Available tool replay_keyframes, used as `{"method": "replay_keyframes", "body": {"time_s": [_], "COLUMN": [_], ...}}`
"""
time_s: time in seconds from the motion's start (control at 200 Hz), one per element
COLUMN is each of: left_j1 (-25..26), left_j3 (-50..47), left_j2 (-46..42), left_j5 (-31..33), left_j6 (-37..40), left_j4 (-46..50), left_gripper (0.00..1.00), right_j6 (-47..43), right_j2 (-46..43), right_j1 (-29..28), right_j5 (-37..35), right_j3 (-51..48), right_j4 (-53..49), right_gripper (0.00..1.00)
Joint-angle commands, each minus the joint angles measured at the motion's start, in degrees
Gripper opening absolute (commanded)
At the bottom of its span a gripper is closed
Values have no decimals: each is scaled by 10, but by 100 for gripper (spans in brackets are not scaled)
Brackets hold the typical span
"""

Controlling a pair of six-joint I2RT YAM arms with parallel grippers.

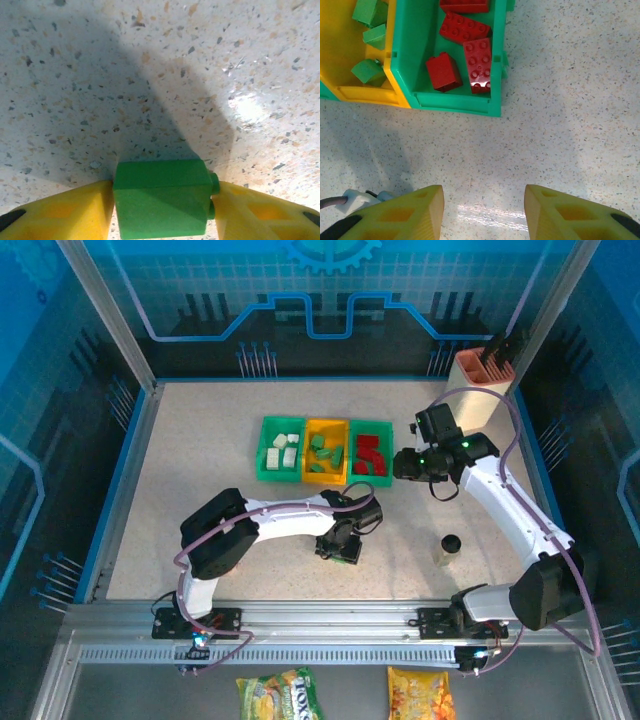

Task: Sort the legos into containers by color
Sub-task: Pick up the lego from the middle-left of the table.

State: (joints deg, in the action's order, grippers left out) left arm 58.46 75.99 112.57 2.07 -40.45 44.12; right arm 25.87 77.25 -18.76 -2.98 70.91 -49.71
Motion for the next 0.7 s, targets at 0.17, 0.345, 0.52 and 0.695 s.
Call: {"method": "replay_keyframes", "body": {"time_s": [0.17, 0.345, 0.52, 0.695], "left_j1": [3, -1, -19, -48], "left_j3": [2, 3, -2, -12], "left_j2": [2, -6, -28, -55], "left_j5": [3, 14, 22, 23], "left_j6": [-2, 1, 8, 21], "left_j4": [9, 15, 22, 24], "left_gripper": [47, 47, 47, 47], "right_j6": [6, 7, 6, 6], "right_j2": [3, 3, 2, -1], "right_j1": [-9, -10, -10, -10], "right_j5": [-9, -9, -13, -17], "right_j3": [-3, -1, 0, -2], "right_j4": [-10, -11, -15, -19], "right_gripper": [47, 47, 47, 47]}}
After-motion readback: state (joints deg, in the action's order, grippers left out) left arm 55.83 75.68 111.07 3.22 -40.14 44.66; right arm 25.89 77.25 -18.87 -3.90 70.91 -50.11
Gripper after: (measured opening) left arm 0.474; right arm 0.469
